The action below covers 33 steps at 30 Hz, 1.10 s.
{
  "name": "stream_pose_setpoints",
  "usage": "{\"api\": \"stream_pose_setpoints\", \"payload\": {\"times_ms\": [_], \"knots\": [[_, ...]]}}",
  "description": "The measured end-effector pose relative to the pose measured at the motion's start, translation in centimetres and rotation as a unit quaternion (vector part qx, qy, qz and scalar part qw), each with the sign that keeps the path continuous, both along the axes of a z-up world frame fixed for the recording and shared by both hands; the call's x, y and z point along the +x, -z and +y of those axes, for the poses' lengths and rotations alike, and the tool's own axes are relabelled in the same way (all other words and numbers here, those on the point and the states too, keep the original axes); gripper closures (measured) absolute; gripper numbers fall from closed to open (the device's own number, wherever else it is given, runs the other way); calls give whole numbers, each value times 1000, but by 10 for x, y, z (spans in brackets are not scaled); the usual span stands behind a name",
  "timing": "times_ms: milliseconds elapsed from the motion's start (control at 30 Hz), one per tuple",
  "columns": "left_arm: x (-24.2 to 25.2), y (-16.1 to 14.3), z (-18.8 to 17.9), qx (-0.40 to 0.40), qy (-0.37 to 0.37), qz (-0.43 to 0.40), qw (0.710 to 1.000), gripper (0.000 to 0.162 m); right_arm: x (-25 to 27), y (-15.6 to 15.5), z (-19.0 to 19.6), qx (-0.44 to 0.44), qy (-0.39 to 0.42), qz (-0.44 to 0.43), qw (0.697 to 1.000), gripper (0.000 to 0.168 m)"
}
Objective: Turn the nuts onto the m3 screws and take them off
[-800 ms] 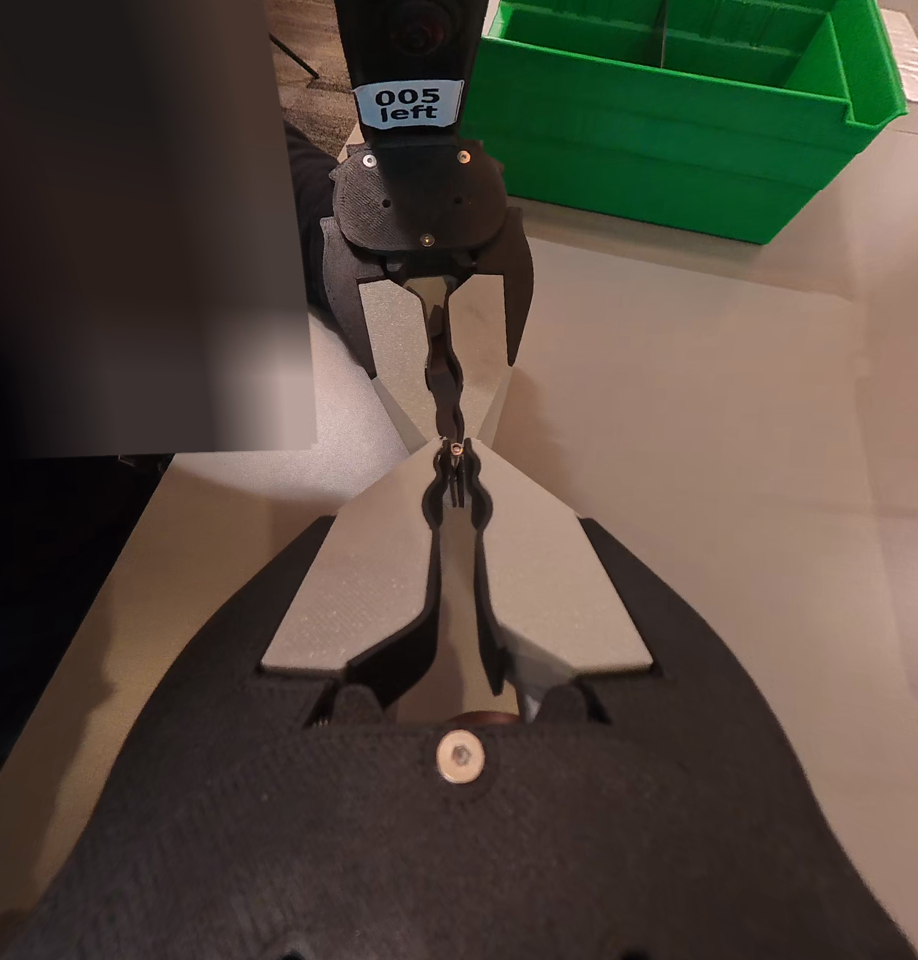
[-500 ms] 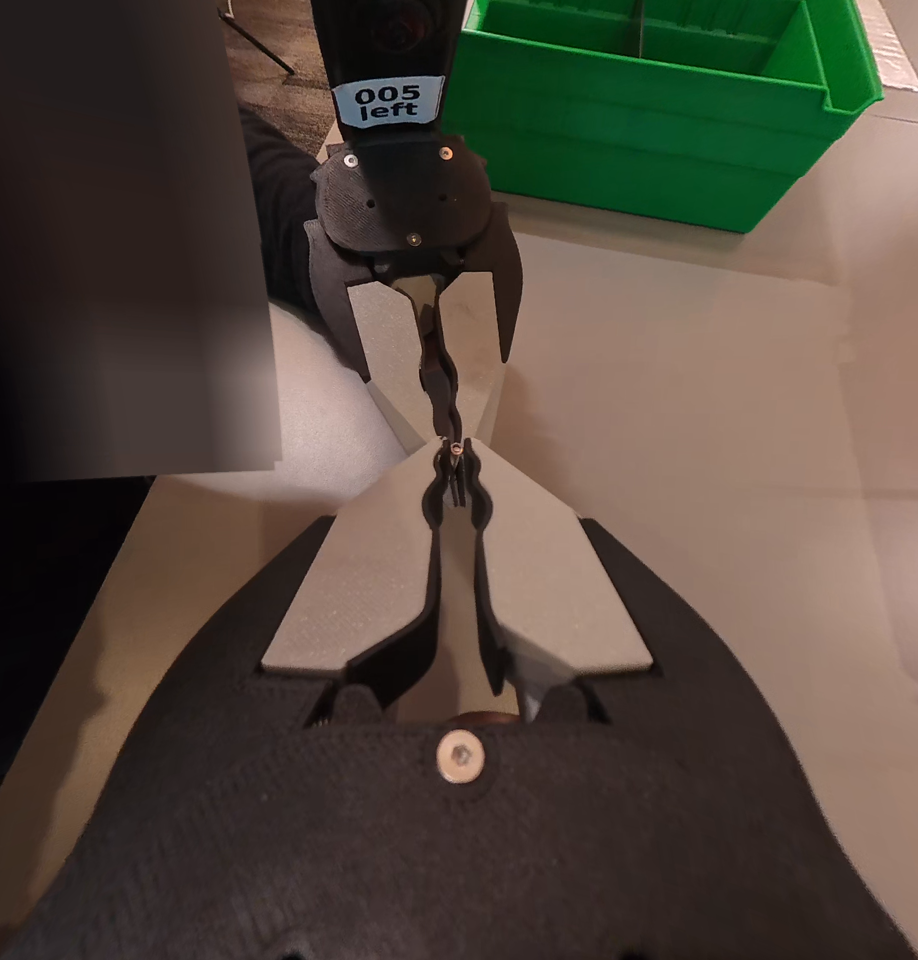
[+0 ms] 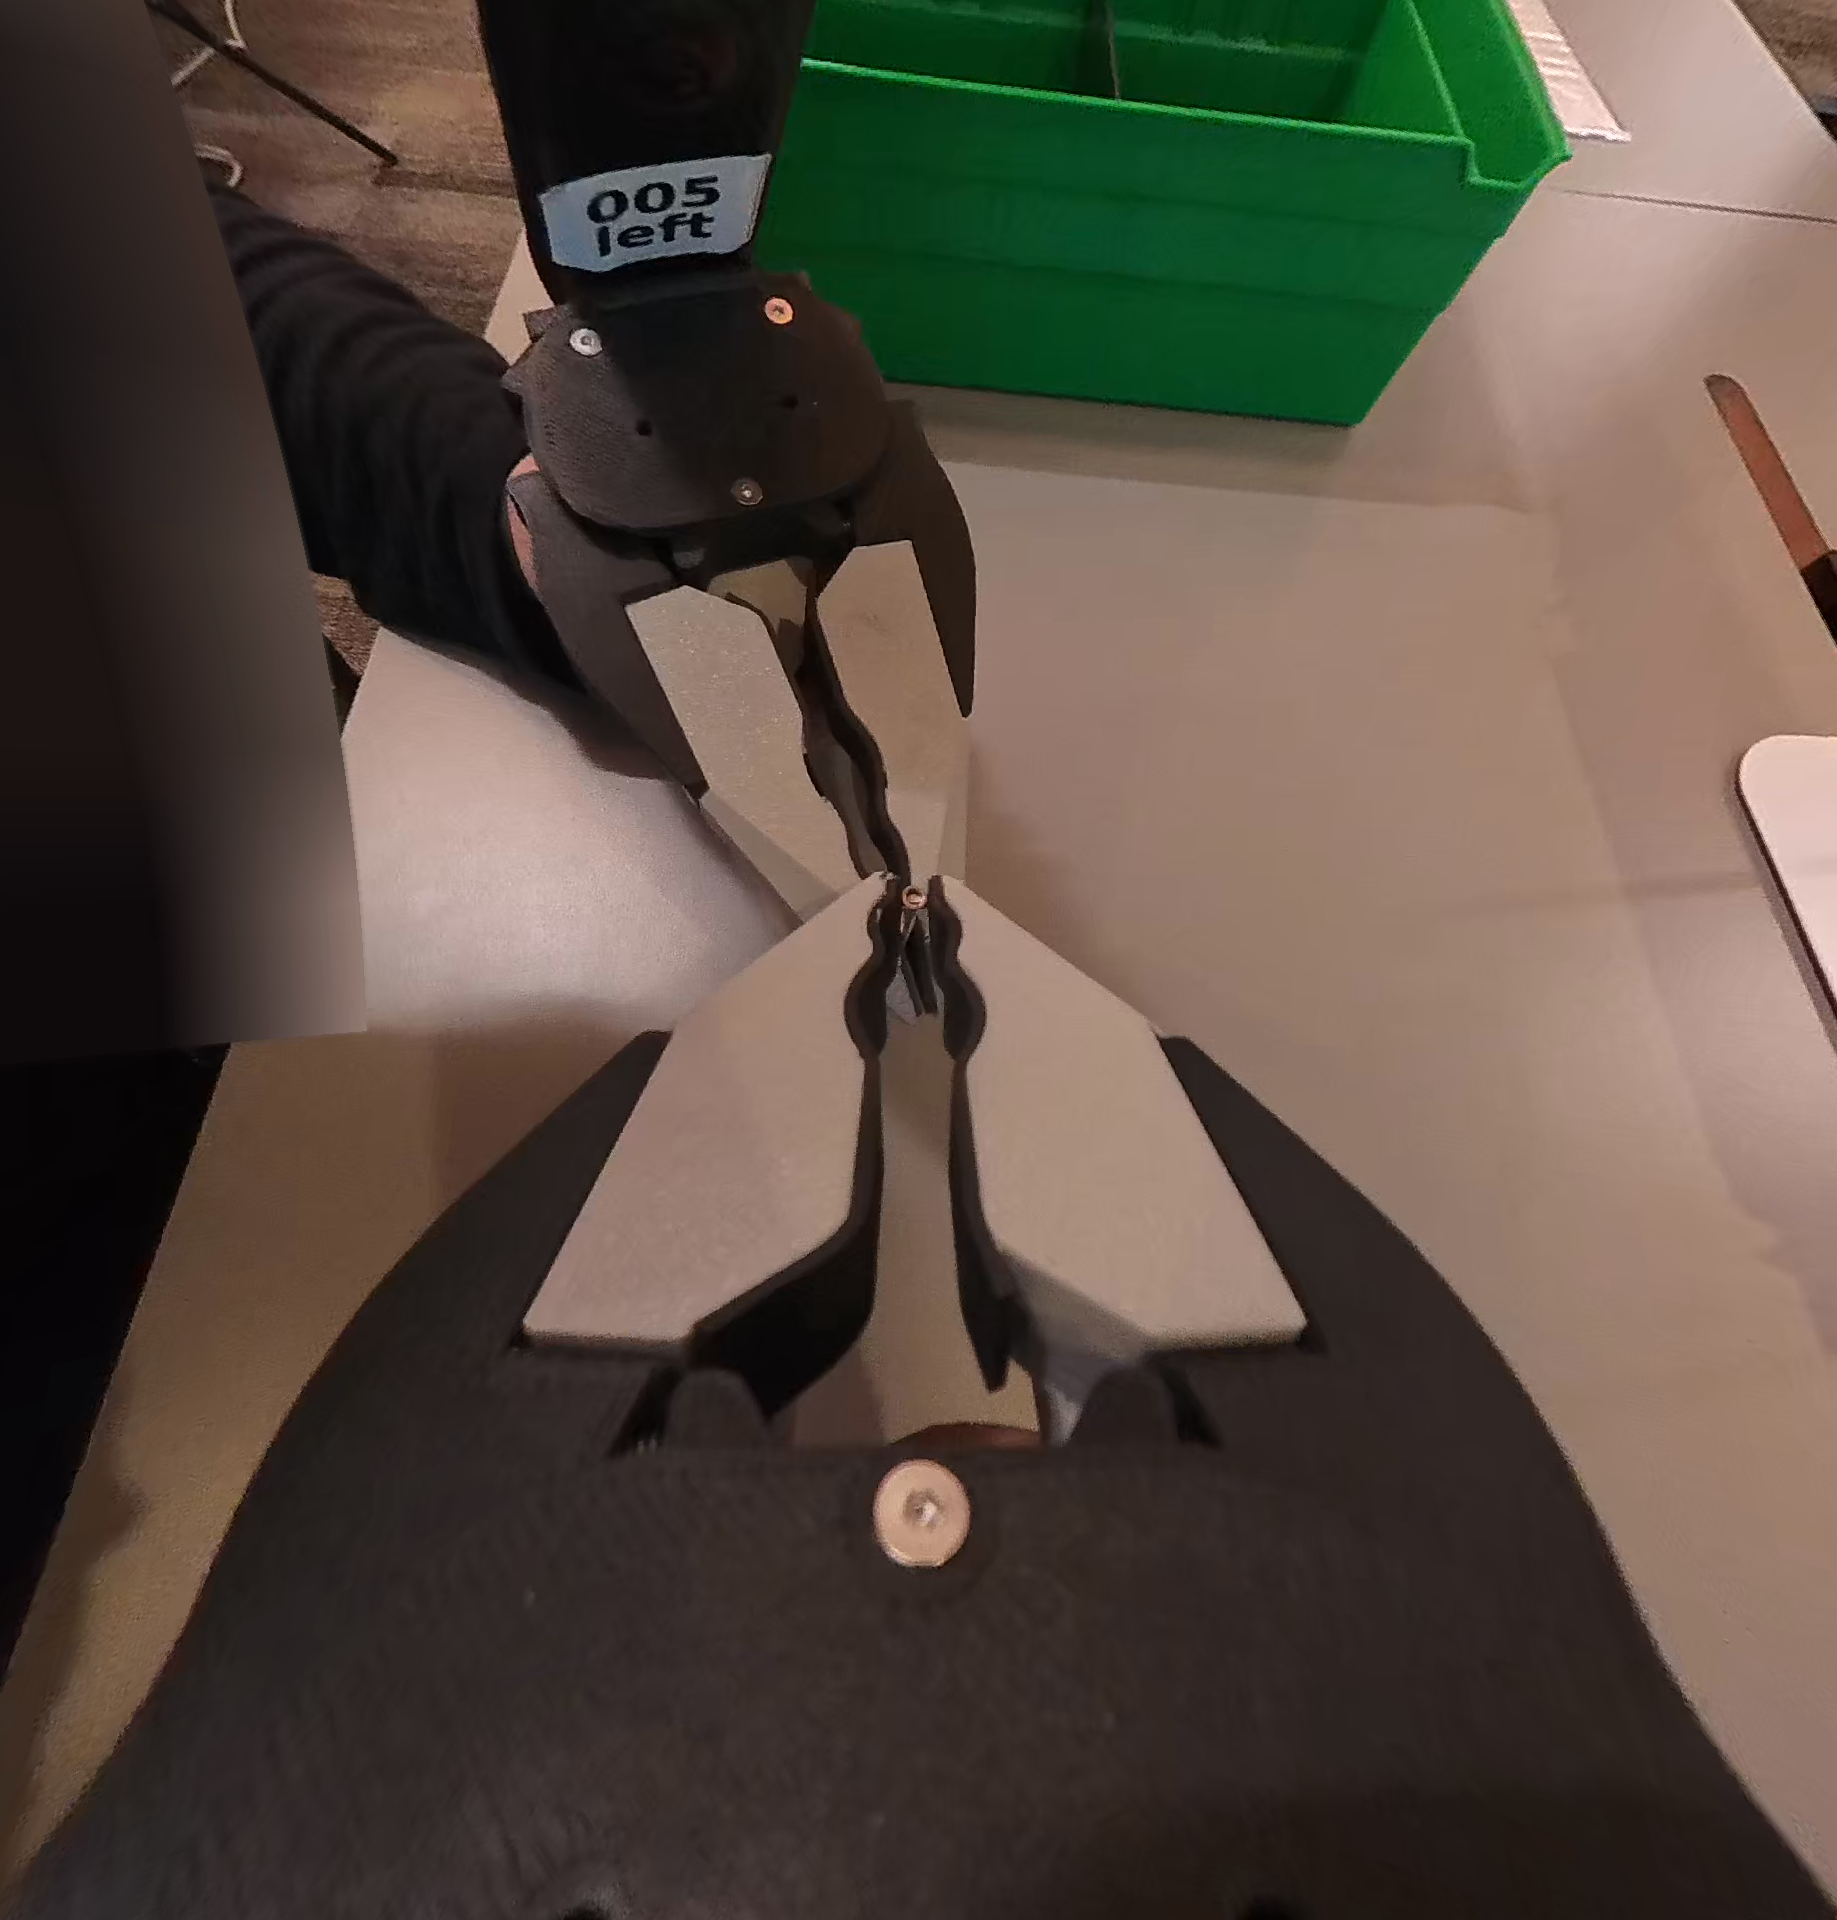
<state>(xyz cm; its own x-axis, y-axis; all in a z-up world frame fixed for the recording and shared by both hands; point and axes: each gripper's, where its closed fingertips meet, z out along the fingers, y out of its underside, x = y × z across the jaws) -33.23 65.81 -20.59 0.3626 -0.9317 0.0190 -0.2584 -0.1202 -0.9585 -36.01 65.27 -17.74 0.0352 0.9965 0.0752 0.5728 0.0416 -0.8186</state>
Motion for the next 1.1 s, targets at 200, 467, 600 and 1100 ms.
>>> {"api": "stream_pose_setpoints", "payload": {"times_ms": [200,467,600,1100], "knots": [[-1,1,2,1,-9,4,1000,162,-1,1,2,13,38,-14,999,166],[-1,3,4,6,-19,13,1000,162,-1,3,4,1,91,-23,996,166],[-2,4,5,6,-24,16,1000,162,-1,4,5,-8,118,-27,993,166],[-3,4,9,9,-39,21,999,162,-1,5,10,-24,211,-64,975,166]]}}
